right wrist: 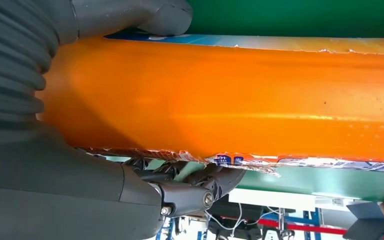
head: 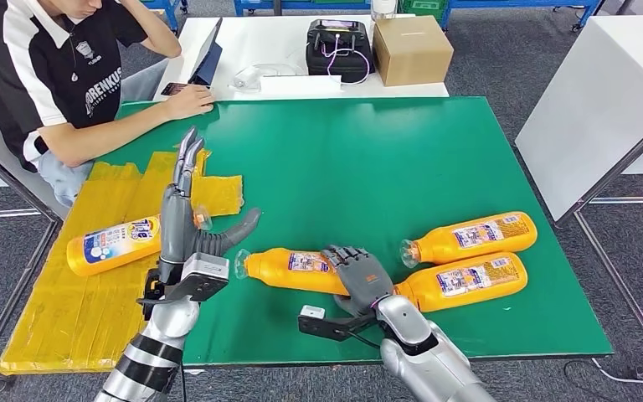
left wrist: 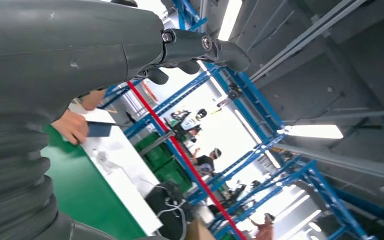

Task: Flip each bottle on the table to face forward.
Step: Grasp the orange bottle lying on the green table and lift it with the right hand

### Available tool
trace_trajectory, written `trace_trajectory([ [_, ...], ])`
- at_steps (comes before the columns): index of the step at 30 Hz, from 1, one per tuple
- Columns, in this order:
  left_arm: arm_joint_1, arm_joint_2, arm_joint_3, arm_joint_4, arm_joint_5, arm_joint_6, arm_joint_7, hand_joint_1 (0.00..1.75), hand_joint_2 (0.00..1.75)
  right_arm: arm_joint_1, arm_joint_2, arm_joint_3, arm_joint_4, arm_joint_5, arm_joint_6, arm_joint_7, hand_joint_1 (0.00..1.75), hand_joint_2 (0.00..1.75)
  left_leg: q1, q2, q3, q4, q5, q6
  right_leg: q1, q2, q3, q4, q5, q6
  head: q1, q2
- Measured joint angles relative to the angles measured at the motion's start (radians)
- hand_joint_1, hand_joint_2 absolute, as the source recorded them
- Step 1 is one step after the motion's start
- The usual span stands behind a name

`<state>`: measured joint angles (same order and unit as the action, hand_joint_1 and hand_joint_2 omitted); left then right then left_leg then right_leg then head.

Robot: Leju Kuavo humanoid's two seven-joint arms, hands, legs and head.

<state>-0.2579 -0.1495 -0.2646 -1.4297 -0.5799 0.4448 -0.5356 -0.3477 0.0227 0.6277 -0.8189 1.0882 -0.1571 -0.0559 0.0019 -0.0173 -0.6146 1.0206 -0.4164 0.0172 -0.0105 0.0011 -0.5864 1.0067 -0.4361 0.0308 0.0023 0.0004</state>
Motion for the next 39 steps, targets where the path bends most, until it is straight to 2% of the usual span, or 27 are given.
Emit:
trace_trajectory([
  [13,0.029,0.0,-0.035,-0.06,0.068,-0.08,0.007,0.0,1.75,0.002,0.013,-0.032,0.006,-0.059,-0.046,-0.022,1.75,1.75,0.0,-0.001,0.001,0.0,0.004,0.002,0.0,0.0,0.012,0.0,0.002,0.001,0.0,0.0],
  [14,0.032,0.001,-0.035,-0.063,0.094,-0.118,0.015,0.0,1.75,0.012,0.016,-0.04,-0.007,-0.067,-0.068,-0.023,1.75,1.75,0.0,-0.002,0.0,0.0,0.004,0.002,0.0,-0.001,0.012,0.0,0.002,0.001,0.0,0.0],
  [19,0.058,0.01,-0.033,-0.075,0.284,-0.427,0.074,0.0,1.75,0.134,0.04,-0.135,-0.198,-0.115,-0.186,-0.049,1.75,1.75,0.0,-0.004,-0.009,0.0,0.004,0.002,0.0,-0.001,0.004,0.0,0.003,0.001,0.0,0.0],
  [24,0.056,0.019,-0.033,-0.033,0.43,-0.627,0.109,0.0,1.75,0.215,0.079,-0.224,-0.381,-0.231,-0.312,-0.16,1.75,1.75,0.0,-0.003,-0.013,0.001,0.005,0.001,0.0,-0.001,-0.002,0.0,0.003,0.001,0.0,0.0],
  [26,0.043,0.021,-0.034,0.0,0.483,-0.677,0.116,0.0,1.75,0.237,0.092,-0.257,-0.427,-0.289,-0.351,-0.209,1.75,1.75,0.0,-0.003,-0.015,0.001,0.005,0.001,0.0,-0.001,-0.003,0.0,0.003,0.001,0.0,0.0],
  [33,-0.005,0.022,-0.041,0.089,0.533,-0.709,0.128,0.0,1.75,0.288,0.131,-0.322,-0.522,-0.423,-0.43,-0.344,1.75,1.75,0.0,-0.003,-0.019,0.001,0.005,0.001,0.0,-0.001,-0.007,0.0,0.003,0.001,-0.001,0.0],
  [39,-0.028,0.02,-0.064,0.141,0.546,-0.713,0.136,0.0,1.75,0.29,0.167,-0.342,-0.553,-0.476,-0.432,-0.38,1.75,1.75,0.0,-0.003,-0.019,0.001,0.005,0.001,0.0,-0.001,-0.007,0.001,0.003,0.001,-0.001,0.0],
])
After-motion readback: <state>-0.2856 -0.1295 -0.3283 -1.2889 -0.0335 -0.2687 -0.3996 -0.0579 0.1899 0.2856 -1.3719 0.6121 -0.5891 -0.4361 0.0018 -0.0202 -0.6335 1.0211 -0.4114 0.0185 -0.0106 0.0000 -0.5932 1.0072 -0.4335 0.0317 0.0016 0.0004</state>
